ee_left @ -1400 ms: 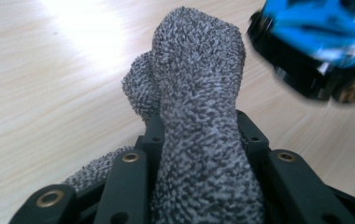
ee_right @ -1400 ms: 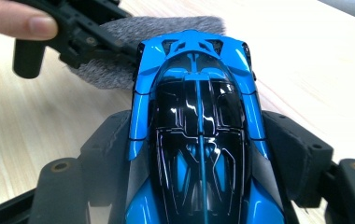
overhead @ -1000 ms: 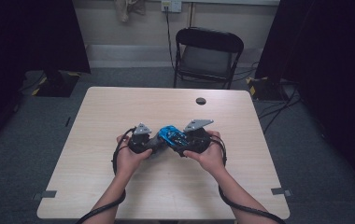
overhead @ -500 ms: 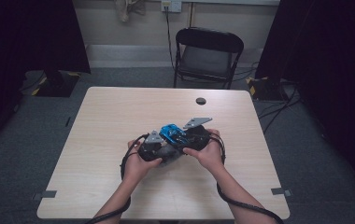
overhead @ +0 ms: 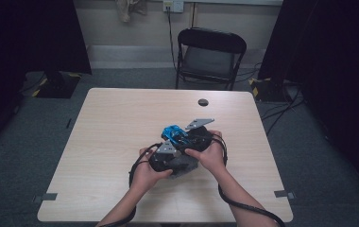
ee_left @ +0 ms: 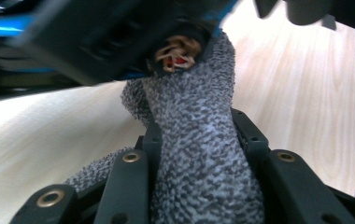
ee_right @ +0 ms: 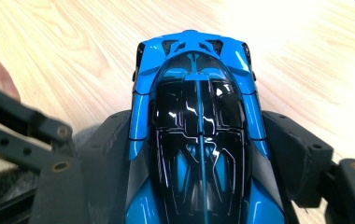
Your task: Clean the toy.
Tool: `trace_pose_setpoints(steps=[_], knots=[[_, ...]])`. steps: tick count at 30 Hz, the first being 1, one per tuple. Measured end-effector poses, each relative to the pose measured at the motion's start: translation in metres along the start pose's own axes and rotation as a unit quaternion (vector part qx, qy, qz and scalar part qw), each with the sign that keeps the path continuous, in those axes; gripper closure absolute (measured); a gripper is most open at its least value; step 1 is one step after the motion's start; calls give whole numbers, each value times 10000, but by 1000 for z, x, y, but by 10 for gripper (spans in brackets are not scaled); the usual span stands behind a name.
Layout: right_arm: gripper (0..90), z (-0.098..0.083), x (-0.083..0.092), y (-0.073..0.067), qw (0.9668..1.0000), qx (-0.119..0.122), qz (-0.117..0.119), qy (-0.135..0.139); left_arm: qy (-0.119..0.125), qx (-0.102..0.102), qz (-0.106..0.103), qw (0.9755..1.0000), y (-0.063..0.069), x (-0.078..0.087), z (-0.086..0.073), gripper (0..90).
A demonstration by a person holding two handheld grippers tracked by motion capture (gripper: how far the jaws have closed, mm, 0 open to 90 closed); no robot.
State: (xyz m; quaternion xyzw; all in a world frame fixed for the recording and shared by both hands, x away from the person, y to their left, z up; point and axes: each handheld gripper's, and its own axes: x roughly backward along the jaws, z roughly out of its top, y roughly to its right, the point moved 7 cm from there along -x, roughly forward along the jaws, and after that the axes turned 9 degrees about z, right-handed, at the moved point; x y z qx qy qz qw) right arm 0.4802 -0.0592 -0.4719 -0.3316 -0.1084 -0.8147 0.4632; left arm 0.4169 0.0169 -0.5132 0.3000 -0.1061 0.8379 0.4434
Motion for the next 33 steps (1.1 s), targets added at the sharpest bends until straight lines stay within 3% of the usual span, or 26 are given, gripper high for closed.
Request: trace_pose_setpoints(steps=[4, 9, 10, 12, 13, 15, 16, 19, 21, 26, 33], knots=[[279, 1, 1, 0, 10000, -11, 9, 30, -109, 1, 161, 9998, -8, 3, -4, 642], [279, 0, 8, -1, 10000, 29, 29, 69, -154, 292, 760, 9966, -49, 21, -12, 642], [279, -1, 10, -2, 10000, 32, 40, 60, -154, 292, 760, 9966, -49, 21, -12, 642], [279, -1, 11, -3, 10000, 61, 34, 61, -117, 466, 1083, 9930, -71, 31, -13, 642], [279, -1, 11, -3, 10000, 61, 34, 61, -117, 466, 1083, 9930, -71, 31, -13, 642], [279, -2, 13, -5, 9999, 83, 65, 68, -57, 569, 1228, 9908, -83, 37, -11, 642], [279, -3, 14, -5, 9999, 85, 78, 70, -44, 658, 1368, 9884, -93, 41, -11, 642], [279, -4, 16, -6, 9999, 113, 91, 78, 34, 802, 1475, 9858, -104, 45, -10, 643], [279, -4, 16, -6, 9999, 97, 76, 74, 79, 851, 1493, 9851, -106, 46, -9, 643], [278, -6, 15, -5, 9999, 112, 48, 51, 183, 755, 1316, 9883, -97, 42, -5, 643], [278, -7, 13, -2, 10000, 60, 16, 56, 172, 806, 1195, 9894, -91, 36, -5, 643]])
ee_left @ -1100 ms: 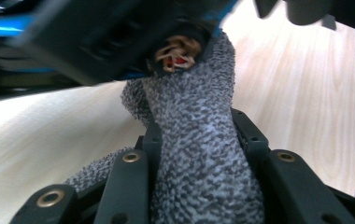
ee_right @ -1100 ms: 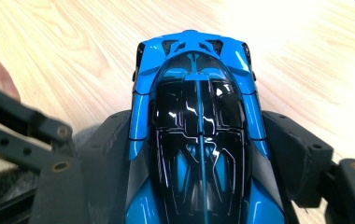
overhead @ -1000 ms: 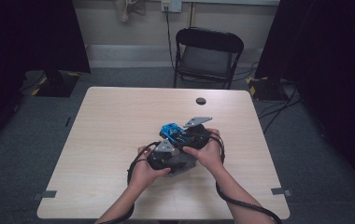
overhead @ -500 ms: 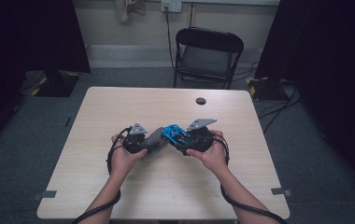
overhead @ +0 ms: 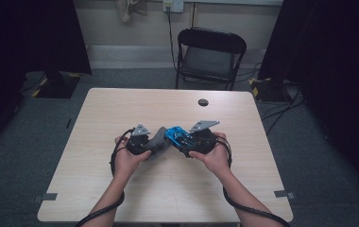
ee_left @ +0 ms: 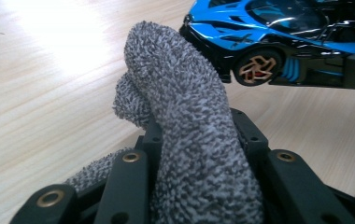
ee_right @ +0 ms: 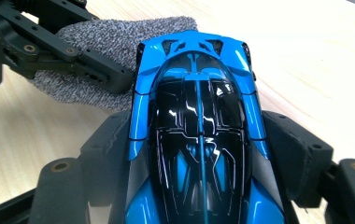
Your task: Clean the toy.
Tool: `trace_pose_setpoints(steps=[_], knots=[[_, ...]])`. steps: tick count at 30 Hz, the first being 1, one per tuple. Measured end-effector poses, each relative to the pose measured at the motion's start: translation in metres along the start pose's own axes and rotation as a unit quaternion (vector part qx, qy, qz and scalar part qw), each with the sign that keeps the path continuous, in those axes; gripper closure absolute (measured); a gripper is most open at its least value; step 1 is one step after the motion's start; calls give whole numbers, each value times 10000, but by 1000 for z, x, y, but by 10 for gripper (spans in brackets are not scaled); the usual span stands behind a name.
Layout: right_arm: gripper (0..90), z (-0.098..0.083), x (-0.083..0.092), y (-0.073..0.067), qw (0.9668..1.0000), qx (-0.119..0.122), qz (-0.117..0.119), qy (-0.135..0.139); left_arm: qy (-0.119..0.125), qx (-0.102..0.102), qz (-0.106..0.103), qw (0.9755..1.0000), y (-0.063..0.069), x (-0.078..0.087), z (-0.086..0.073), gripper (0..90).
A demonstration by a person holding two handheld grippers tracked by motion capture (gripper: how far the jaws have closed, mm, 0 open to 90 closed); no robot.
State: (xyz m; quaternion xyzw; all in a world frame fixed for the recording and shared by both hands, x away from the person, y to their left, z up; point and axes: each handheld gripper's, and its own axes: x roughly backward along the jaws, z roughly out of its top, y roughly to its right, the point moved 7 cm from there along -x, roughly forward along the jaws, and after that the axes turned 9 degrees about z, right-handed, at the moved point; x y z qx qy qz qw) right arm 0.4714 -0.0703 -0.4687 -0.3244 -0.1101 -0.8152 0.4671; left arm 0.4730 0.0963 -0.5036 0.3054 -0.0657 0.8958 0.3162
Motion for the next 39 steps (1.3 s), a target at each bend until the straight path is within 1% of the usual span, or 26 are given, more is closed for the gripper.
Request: trace_pose_setpoints(steps=[4, 6, 9, 10, 11, 12, 13, 14, 15, 17, 18, 19, 20, 21, 22, 23, 24, 27, 28, 29, 31, 32, 34, 36, 38, 39], knots=[[278, 1, 0, 0, 10000, -14, 14, 22, -73, 33, 85, 9999, -3, -2, -1, 643], [279, 3, 0, -1, 10000, -37, 45, 59, -108, 33, 72, 9999, -4, -3, -3, 643], [279, 5, 0, -4, 9999, 13, 90, 73, -94, -51, -19, 9999, 2, -7, -2, 643], [278, 6, 0, -5, 9999, 28, 88, 66, -94, -51, -19, 9999, 2, -7, -2, 643], [278, 7, -1, -7, 9999, 52, 87, 65, -65, -134, -154, 9998, 12, -9, 0, 643], [278, 7, -1, -7, 9999, 52, 87, 65, -65, -134, -154, 9998, 12, -9, 0, 643], [279, 9, -3, -7, 9999, 58, 65, 64, -38, -201, -272, 9994, 22, -9, 3, 644], [278, 10, -3, -7, 9999, 35, 80, 79, -38, -201, -272, 9994, 22, -9, 3, 644], [278, 11, -3, -6, 9999, 20, 56, 89, -31, -314, -393, 9987, 33, -9, 5, 644], [278, 12, -3, -4, 9999, 6, 48, 98, -24, -396, -481, 9981, 41, -10, 6, 644], [278, 12, -3, -4, 9999, 6, 48, 98, -24, -396, -481, 9981, 41, -10, 6, 644], [278, 13, -3, -3, 9999, 1, 23, 100, -32, -463, -519, 9976, 45, -11, 6, 644], [278, 13, -3, -3, 10000, 11, -7, 75, -35, -491, -628, 9968, 53, -12, 5, 644], [278, 13, -3, -2, 10000, 3, -13, 69, -45, -515, -646, 9966, 56, -12, 4, 644], [278, 13, -3, -2, 10000, 3, -13, 69, -45, -515, -646, 9966, 56, -12, 4, 644], [278, 12, -4, -1, 10000, -37, -19, 75, -57, -546, -700, 9960, 61, -13, 3, 644], [278, 12, -4, -1, 10000, -37, -19, 75, -57, -546, -700, 9960, 61, -13, 3, 644], [279, 10, -7, 0, 9999, -81, -34, 69, -93, -546, -836, 9950, 72, -15, 0, 644], [279, 10, -8, 0, 10000, -75, -6, 63, -115, -578, -865, 9945, 74, -16, 0, 644], [278, 10, -8, 1, 9999, -78, -40, 49, -125, -573, -893, 9943, 76, -16, -1, 644], [278, 10, -9, 2, 10000, -71, -26, 46, -125, -592, -940, 9937, 80, -16, -1, 644], [278, 10, -9, 3, 9999, -52, -85, 69, -125, -598, -981, 9933, 82, -16, -2, 644], [278, 10, -9, 3, 9999, -83, -53, 78, -119, -603, -992, 9932, 84, -17, -2, 644], [279, 9, -10, 4, 9999, -95, -76, 71, -112, -624, -1054, 9924, 89, -17, -3, 644], [278, 9, -10, 5, 9999, -108, -41, 75, -120, -673, -1131, 9912, 93, -18, -4, 644], [278, 9, -11, 5, 9999, -102, -47, 45, -125, -699, -1229, 9899, 99, -18, -5, 644]])
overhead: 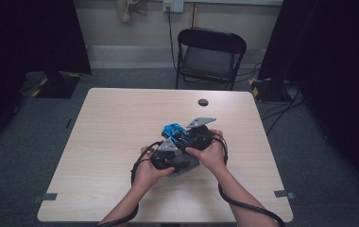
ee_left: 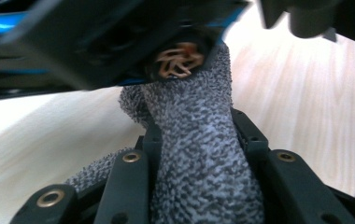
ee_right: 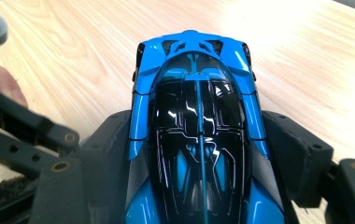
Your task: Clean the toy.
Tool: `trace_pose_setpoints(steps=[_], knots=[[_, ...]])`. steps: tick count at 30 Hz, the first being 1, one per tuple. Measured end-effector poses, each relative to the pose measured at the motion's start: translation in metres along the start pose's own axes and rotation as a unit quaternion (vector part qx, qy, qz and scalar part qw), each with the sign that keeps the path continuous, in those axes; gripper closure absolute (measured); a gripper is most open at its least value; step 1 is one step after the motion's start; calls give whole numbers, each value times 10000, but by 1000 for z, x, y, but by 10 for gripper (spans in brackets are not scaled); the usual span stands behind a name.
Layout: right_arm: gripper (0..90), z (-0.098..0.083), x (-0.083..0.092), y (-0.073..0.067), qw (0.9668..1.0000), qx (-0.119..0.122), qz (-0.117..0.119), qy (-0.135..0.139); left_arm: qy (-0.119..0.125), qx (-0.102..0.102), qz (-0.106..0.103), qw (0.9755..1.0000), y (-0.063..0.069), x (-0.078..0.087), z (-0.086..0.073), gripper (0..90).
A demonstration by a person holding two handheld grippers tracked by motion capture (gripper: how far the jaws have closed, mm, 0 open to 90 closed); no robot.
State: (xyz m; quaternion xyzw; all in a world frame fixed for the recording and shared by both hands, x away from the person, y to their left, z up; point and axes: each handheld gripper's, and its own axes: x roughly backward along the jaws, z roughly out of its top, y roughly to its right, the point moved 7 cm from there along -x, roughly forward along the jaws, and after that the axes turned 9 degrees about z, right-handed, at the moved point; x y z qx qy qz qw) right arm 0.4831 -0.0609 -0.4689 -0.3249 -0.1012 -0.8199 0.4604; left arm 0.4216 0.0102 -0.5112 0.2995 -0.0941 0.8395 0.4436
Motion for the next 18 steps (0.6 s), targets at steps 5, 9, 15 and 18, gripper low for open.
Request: trace_pose_setpoints(steps=[5, 9, 15, 18], knots=[[278, -1, 0, 2, 10000, 10, -30, -25, -100, -148, -168, 9997, 9, -1, -3, 644], [278, -3, 5, 9, 9999, -65, -90, -4, -131, -197, -153, 9996, 7, 5, -9, 643], [278, -14, 21, 29, 9995, -203, -248, -5, -212, -119, 231, 9994, -22, 27, -24, 643], [278, -22, 28, 39, 9990, -294, -346, -10, -162, -34, 412, 9990, -35, 39, -27, 643]])
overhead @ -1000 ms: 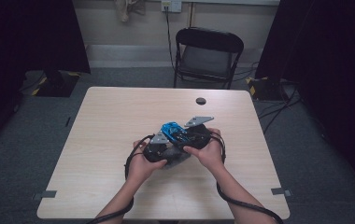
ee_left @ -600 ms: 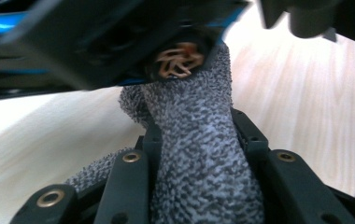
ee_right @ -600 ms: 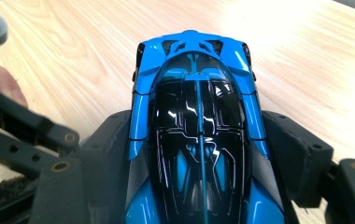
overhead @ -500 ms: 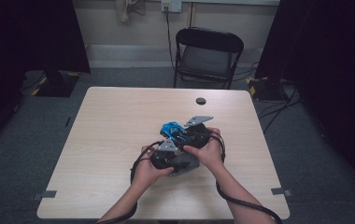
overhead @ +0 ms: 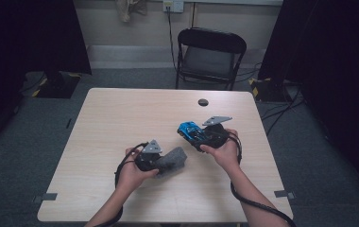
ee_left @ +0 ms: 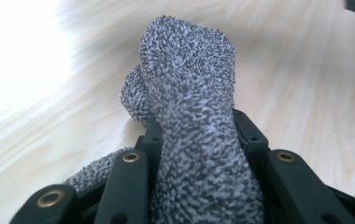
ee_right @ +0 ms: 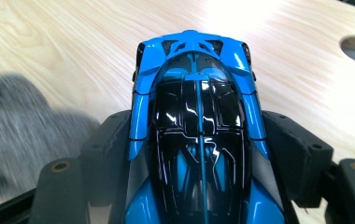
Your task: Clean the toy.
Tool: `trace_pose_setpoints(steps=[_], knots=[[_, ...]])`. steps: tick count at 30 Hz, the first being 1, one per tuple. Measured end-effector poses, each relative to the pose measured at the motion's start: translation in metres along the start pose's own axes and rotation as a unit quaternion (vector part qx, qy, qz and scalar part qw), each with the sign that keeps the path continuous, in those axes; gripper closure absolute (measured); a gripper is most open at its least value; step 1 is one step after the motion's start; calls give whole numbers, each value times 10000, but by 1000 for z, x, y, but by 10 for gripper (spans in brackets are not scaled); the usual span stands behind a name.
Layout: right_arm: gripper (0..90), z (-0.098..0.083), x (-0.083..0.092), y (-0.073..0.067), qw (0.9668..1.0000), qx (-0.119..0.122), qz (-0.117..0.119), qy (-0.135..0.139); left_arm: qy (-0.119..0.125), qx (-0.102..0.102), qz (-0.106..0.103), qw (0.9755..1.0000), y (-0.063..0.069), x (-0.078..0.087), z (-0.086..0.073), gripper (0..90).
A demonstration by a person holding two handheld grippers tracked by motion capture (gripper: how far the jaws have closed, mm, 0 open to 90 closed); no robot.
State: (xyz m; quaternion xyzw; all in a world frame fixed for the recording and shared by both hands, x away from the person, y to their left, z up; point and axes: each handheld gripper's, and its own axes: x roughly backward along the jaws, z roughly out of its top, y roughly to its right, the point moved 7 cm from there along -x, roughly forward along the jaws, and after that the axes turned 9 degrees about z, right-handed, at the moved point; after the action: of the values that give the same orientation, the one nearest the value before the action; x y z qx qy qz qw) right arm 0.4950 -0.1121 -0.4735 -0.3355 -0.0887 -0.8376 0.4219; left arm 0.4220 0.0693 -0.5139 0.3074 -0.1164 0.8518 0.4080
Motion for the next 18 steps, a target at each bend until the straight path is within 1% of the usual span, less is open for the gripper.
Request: trace_pose_setpoints(steps=[1, 2, 3, 4, 5, 6, 7, 8, 9, 10, 11, 13, 14, 15, 16, 17, 18], knots=[[278, -2, 2, 3, 10000, -29, -25, 11, 0, 0, 0, 10000, 0, 0, 0, 643], [278, -4, 4, 6, 10000, -41, -70, 9, 49, 89, 131, 9999, -10, 6, -2, 643], [278, -7, 5, 9, 9999, -81, -89, -6, 49, 89, 131, 9999, -10, 6, -2, 644], [278, -9, 7, 12, 9999, -91, -121, -26, 74, 135, 256, 9996, -20, 12, -3, 643], [278, -11, 8, 14, 9998, -77, -155, -51, 74, 135, 256, 9996, -20, 12, -3, 643], [278, -13, 9, 17, 9998, -120, -177, -51, 81, 190, 363, 9991, -28, 17, -5, 643], [278, -15, 10, 19, 9997, -147, -198, -50, 81, 190, 363, 9991, -28, 17, -5, 643], [278, -16, 11, 22, 9996, -154, -222, -50, 115, 234, 456, 9986, -36, 21, -6, 643], [278, -18, 12, 24, 9995, -186, -235, -38, 118, 260, 500, 9983, -40, 22, -7, 643], [278, -20, 13, 26, 9994, -205, -257, -54, 113, 298, 546, 9980, -43, 24, -8, 643], [278, -20, 13, 26, 9994, -205, -257, -54, 113, 298, 546, 9980, -43, 24, -8, 643], [278, -24, 17, 32, 9992, -231, -315, -45, 80, 339, 618, 9975, -49, 26, -11, 643], [278, -26, 19, 34, 9991, -212, -362, -47, 92, 323, 661, 9972, -52, 27, -12, 643], [278, -26, 19, 34, 9991, -212, -362, -47, 92, 386, 680, 9969, -55, 28, -14, 643], [278, -28, 20, 36, 9990, -245, -369, -73, 107, 392, 702, 9967, -57, 28, -15, 643], [278, -29, 21, 38, 9989, -240, -402, -82, 75, 385, 778, 9962, -61, 29, -17, 643], [278, -32, 22, 41, 9986, -219, -466, -106, 60, 407, 810, 9959, -64, 29, -19, 643]])
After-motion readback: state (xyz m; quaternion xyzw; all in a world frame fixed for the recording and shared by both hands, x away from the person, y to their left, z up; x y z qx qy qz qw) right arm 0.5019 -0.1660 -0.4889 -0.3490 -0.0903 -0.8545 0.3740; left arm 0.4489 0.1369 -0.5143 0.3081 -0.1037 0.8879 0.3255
